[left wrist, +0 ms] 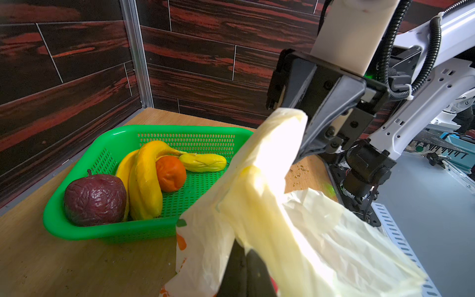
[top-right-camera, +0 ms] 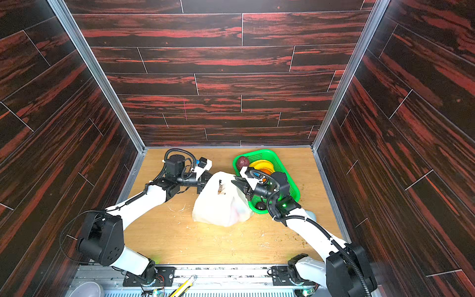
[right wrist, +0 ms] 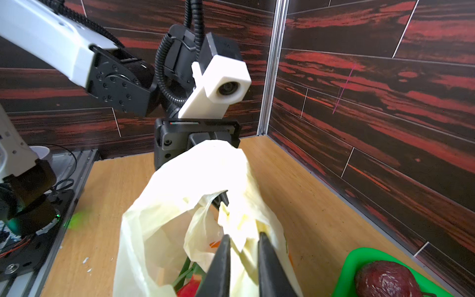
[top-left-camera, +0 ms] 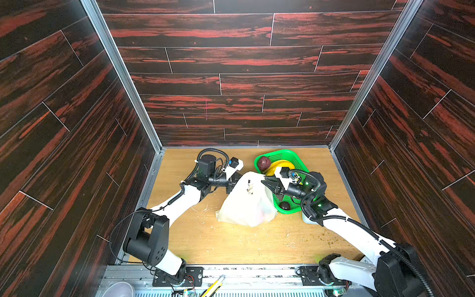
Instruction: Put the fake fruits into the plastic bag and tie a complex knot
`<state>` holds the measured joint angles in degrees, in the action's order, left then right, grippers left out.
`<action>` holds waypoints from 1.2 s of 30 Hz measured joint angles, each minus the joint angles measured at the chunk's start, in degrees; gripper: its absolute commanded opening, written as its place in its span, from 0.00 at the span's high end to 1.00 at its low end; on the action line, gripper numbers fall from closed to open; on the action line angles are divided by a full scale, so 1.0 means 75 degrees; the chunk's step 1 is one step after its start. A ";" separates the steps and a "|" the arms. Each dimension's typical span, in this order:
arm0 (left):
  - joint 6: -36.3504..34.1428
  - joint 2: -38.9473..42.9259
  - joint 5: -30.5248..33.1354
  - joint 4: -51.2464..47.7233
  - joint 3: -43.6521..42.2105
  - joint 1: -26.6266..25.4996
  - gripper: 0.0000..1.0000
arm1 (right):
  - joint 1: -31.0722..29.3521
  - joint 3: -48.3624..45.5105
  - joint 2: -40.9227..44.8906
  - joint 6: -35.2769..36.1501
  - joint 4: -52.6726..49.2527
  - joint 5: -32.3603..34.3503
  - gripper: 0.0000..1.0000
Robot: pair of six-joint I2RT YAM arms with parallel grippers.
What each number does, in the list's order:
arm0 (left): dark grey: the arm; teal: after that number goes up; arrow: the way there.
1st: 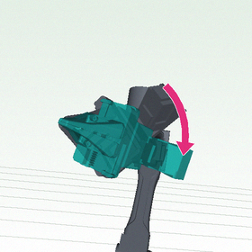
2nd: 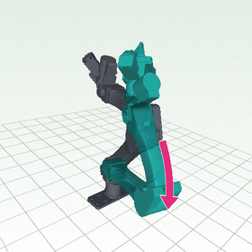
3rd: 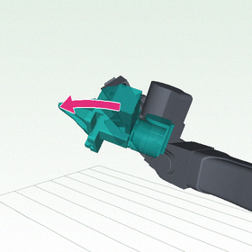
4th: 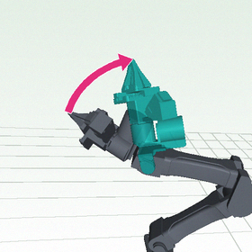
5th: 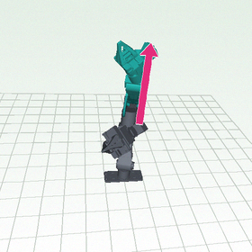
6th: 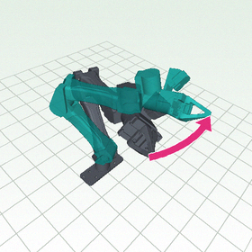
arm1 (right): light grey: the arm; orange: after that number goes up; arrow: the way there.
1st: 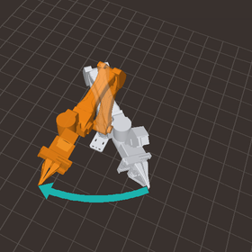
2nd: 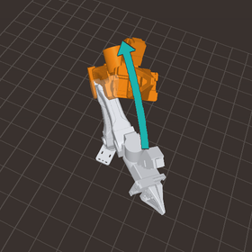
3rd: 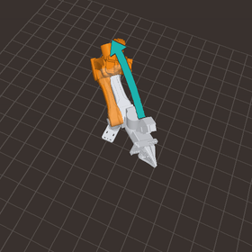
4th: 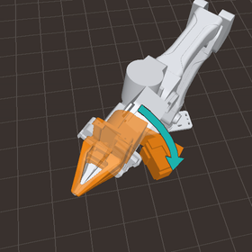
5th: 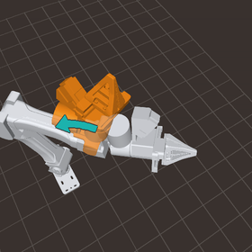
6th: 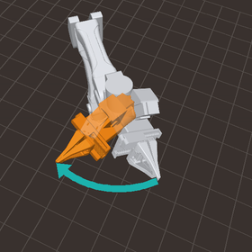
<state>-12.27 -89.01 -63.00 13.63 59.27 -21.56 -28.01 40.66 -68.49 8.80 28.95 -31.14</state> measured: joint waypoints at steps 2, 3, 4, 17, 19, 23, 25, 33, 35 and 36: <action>0.0003 0.0000 0.0000 0.0000 0.0000 0.0000 1.00 | 0.0000 0.0000 0.0003 0.0047 -0.0099 0.0067 0.92; 0.0000 0.0000 0.0003 0.0000 0.0000 0.0000 1.00 | 0.0000 0.0000 0.0003 0.0070 -0.0160 0.0105 0.96; 0.0000 0.0000 0.0003 0.0000 0.0000 0.0000 1.00 | 0.0000 0.0000 0.0003 0.0087 -0.0210 0.0128 0.99; -0.0052 0.0236 0.0568 -0.0023 -0.0157 -0.0015 1.00 | 0.0000 0.0000 0.0460 0.0204 -0.0938 0.0650 1.00; -0.0052 0.0277 0.0688 -0.0032 -0.0175 -0.0015 1.00 | 0.0000 0.0000 0.0592 0.0207 -0.1075 0.0714 1.00; -0.0052 0.0361 0.0973 -0.0044 -0.0254 -0.0012 1.00 | 0.0000 0.0000 0.0790 0.0204 -0.1355 0.0901 1.00; -0.0052 0.0437 0.1139 -0.0047 -0.0335 -0.0012 1.00 | 0.0000 0.0000 0.0860 0.0204 -0.1498 0.0973 1.00; -0.0032 0.0909 0.1900 0.0017 -0.0796 0.0055 1.00 | 0.0000 0.0020 0.1000 0.0169 -0.2055 0.1244 1.00; -0.0015 0.1035 0.2154 0.0052 -0.0930 0.0079 1.00 | 0.0000 0.0029 0.1005 0.0157 -0.2168 0.1317 1.00; 0.0003 0.1084 0.2279 0.0085 -0.0997 0.0082 1.00 | -0.0003 0.0032 0.1005 0.0146 -0.2212 0.1370 1.00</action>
<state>-12.25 -80.88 -45.91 14.26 51.79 -20.95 -28.03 40.91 -60.95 9.89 12.36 -20.86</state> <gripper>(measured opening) 0.064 0.044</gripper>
